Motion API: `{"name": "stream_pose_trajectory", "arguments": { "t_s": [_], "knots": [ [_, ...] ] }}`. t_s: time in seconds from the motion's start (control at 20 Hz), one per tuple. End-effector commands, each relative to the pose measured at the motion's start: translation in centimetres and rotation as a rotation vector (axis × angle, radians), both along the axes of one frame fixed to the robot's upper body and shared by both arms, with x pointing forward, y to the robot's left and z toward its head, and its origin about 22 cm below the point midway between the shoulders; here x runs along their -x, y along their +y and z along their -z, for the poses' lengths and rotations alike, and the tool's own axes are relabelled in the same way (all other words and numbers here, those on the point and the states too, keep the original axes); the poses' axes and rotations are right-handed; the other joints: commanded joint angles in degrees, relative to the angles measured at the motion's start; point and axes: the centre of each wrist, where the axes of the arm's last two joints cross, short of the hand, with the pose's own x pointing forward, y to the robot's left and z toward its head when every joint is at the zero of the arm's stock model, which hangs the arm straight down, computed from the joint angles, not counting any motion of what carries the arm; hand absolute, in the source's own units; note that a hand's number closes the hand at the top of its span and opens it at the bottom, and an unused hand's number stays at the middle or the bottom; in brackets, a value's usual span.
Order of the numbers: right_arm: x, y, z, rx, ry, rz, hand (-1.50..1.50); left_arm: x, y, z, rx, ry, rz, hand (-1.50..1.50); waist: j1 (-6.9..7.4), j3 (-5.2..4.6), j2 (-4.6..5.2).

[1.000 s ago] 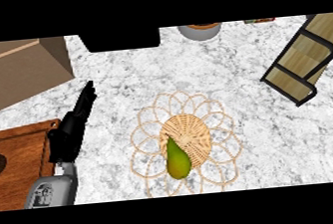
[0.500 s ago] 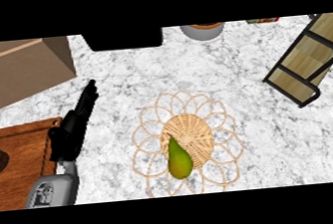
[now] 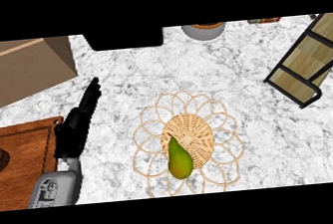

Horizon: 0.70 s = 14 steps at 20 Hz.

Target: Pick the lemon from the placemat and place it in the tiered shelf

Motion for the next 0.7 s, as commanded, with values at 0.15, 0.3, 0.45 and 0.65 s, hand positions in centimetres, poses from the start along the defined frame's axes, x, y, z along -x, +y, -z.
{"name": "stream_pose_trajectory", "arguments": {
  "t_s": [0.15,0.3,0.45,0.65],
  "knots": [
    [-3.0,2.2,0.2,0.084,-0.081,0.018,1.50,-0.4,2.3,-0.4,0.008,0.008,0.014,0.00,-0.10,-0.02,-0.02],
    [-5.2,2.4,1.4,0.092,-0.083,0.033,1.50,-0.8,-0.3,-1.0,0.000,-0.003,0.005,0.00,0.05,0.00,0.01],
    [-6.5,3.1,4.0,0.117,-0.122,0.068,1.50,-0.3,1.2,-0.8,-0.020,-0.003,0.001,0.00,-0.01,0.01,-0.02],
    [-8.6,3.2,3.8,0.176,-0.207,0.008,1.50,0.1,-2.1,-1.7,0.010,0.004,-0.004,0.00,0.46,0.04,0.09]
  ]
}}
